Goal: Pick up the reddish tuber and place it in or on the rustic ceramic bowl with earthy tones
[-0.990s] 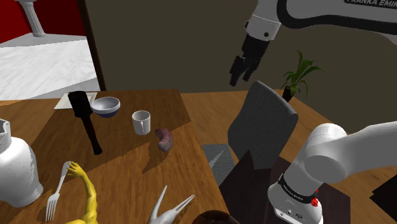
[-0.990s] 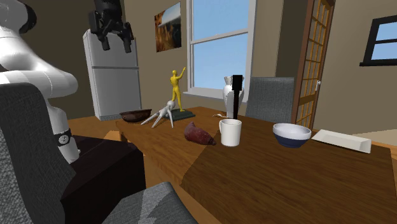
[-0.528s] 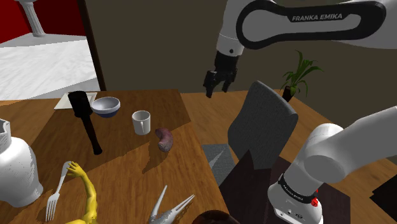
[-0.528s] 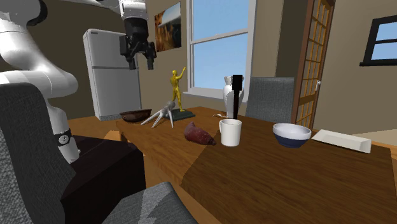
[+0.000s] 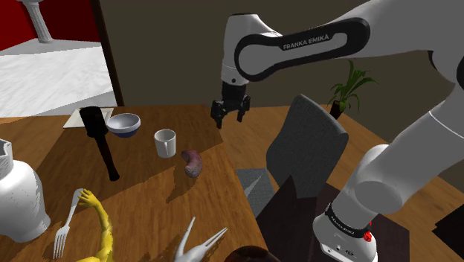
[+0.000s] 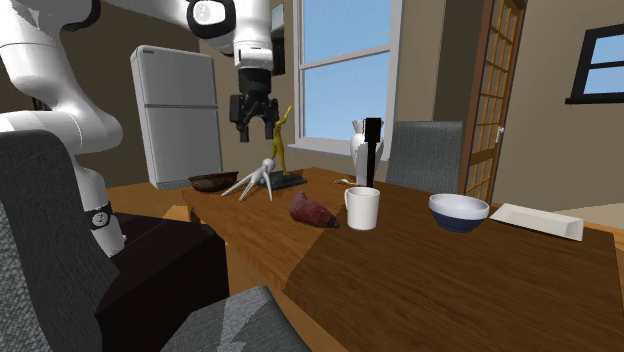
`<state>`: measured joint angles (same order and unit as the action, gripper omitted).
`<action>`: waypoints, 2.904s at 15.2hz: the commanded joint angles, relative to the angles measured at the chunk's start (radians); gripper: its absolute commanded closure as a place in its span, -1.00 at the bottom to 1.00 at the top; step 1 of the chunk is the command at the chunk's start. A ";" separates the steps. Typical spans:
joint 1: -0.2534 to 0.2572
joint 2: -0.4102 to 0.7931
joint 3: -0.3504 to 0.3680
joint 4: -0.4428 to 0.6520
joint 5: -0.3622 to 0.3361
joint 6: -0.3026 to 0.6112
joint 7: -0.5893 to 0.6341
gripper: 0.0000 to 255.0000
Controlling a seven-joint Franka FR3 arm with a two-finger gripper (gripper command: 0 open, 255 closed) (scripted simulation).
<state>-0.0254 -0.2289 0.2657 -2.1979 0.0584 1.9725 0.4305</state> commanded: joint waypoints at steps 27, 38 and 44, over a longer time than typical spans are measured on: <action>0.085 0.726 0.018 0.397 -0.188 0.165 0.351 -1.00; 0.085 0.726 0.018 0.398 -0.188 0.164 0.351 1.00; 0.082 0.702 0.022 0.405 -0.180 0.134 0.347 1.00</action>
<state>0.0572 0.4804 0.2865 -1.7950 -0.1242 2.1151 0.7786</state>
